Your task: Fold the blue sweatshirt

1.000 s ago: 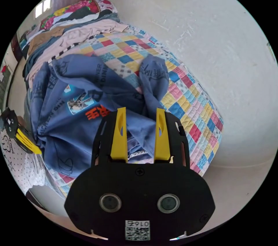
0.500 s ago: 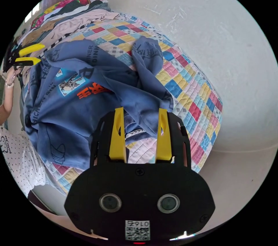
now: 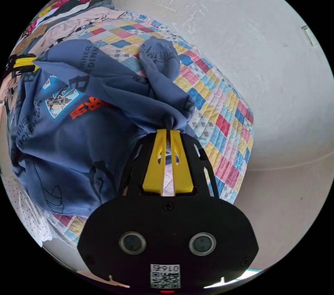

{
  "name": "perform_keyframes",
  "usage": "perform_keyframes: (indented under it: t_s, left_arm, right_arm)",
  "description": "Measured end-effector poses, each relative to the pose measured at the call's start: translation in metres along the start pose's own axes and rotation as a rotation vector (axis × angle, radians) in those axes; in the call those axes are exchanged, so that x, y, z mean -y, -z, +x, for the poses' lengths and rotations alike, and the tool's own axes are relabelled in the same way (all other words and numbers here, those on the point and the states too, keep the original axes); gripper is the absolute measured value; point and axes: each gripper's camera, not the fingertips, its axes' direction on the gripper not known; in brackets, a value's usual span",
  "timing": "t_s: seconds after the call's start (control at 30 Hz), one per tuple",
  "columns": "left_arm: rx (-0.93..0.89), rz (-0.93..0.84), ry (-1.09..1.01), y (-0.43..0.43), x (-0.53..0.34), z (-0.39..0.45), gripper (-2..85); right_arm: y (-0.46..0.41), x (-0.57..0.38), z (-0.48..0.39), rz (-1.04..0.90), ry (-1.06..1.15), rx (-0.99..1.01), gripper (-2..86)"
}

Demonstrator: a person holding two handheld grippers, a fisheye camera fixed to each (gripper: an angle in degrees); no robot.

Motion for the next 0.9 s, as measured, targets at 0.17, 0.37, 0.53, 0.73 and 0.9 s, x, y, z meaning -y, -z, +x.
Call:
perform_keyframes:
  t_s: [0.17, 0.37, 0.53, 0.73, 0.9]
  left_arm:
    - [-0.092, -0.057, -0.087, 0.026, 0.057, -0.032, -0.7]
    - [-0.221, -0.168, -0.119, 0.021, 0.129, -0.086, -0.7]
    - [-0.164, -0.168, -0.153, -0.009, 0.168, -0.114, -0.3]
    - [-0.063, -0.041, -0.030, -0.051, 0.173, -0.138, 2.5]
    - [0.068, 0.002, 0.008, -0.038, 0.150, -0.151, 8.8]
  right_arm:
    - [0.040, 0.009, 0.029, 0.116, -0.072, -0.086, 0.4]
    - [0.075, 0.049, 0.068, 0.187, -0.142, -0.150, 0.3]
    - [0.057, 0.090, 0.092, 0.132, -0.172, -0.196, 0.8]
    - [-0.017, 0.107, 0.113, -0.018, -0.303, -0.053, 4.9]
    - [-0.003, 0.068, 0.107, -0.024, -0.194, 0.021, 15.3]
